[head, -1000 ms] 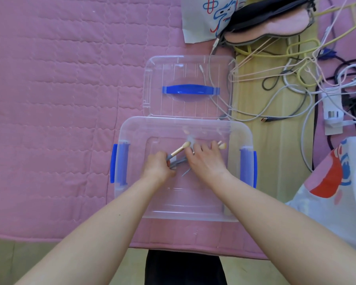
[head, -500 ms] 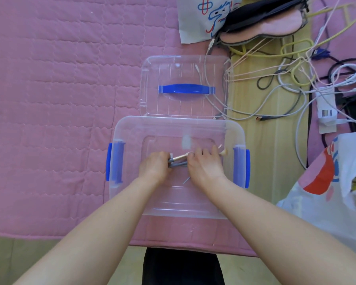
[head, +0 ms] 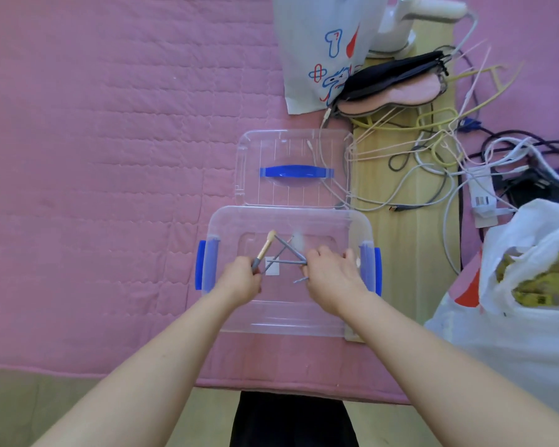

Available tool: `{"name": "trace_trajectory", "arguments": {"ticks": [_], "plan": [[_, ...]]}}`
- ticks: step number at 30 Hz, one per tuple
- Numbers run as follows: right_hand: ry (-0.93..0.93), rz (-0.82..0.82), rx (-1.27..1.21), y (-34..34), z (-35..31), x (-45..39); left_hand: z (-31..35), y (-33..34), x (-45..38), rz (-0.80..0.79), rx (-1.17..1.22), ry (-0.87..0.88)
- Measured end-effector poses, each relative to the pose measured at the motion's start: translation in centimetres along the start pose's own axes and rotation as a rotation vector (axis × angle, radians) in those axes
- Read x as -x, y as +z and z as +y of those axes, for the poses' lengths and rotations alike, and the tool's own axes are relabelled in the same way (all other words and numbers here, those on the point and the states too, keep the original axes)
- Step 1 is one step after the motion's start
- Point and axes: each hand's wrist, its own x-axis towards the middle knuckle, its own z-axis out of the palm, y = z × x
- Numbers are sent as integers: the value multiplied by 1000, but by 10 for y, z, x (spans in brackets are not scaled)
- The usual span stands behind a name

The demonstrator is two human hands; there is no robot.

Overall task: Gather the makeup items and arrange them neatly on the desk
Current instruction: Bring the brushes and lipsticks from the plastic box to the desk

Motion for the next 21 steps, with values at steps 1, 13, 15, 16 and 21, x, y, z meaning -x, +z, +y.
{"name": "trace_trajectory", "arguments": {"ticks": [1,13,15,16,21], "plan": [[26,-1,-78,-8,-3,6,2,-5,8,-17,61,-6],[252,-10,-868,-114,-44,79,25,-58,147,-201,1017,-127],[301,-31,-1005,-130,-51,94,24,-67,170,-216,1033,-111],[316,-30,-1069,-138,-54,101,24,-71,180,-212,1038,-95],[345,-4,-1321,-177,-74,137,33,-92,229,-102,1045,31]]}}
